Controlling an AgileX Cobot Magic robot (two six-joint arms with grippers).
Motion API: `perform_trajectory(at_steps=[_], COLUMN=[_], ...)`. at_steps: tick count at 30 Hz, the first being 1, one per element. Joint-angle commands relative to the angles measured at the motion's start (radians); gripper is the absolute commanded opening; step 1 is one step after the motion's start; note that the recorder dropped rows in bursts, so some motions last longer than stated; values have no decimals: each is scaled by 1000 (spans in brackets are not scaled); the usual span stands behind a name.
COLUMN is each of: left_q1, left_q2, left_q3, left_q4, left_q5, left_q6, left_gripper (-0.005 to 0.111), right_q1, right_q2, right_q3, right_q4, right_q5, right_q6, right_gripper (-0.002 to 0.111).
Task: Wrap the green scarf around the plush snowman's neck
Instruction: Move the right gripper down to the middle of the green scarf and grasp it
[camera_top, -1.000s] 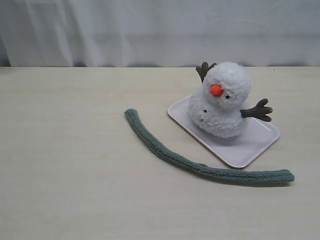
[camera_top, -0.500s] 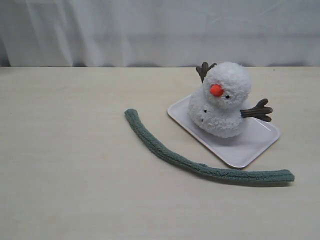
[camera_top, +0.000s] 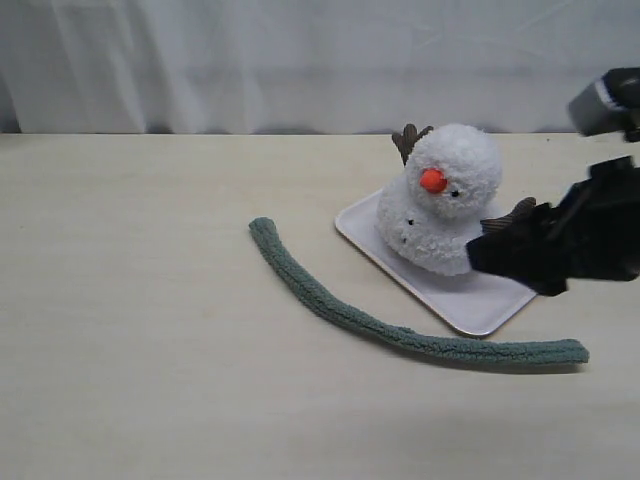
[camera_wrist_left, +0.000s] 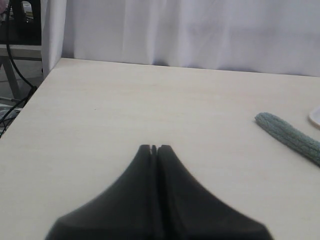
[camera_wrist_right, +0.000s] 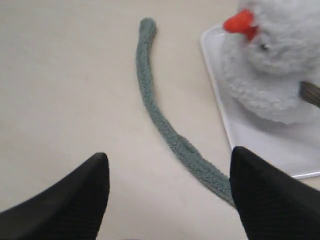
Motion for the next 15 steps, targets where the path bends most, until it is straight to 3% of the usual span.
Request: perform_trajectory(at_steps=[1, 6, 15], left_q1=[-1, -1, -1], left_q2=[-2, -2, -2], left_q3=[3, 3, 3], left_q4=[1, 1, 1], left_q5=[-9, -9, -9], left_q6=[0, 0, 0], left_gripper=[0, 0, 0], right_q1=[175, 326, 410], right_q2=[114, 283, 531], right_q3=[-6, -58, -195], right_q4=[-122, -305, -424], right_q5=[-140, -202, -229], right_q6=[91, 237, 257], right_gripper=[65, 65, 65])
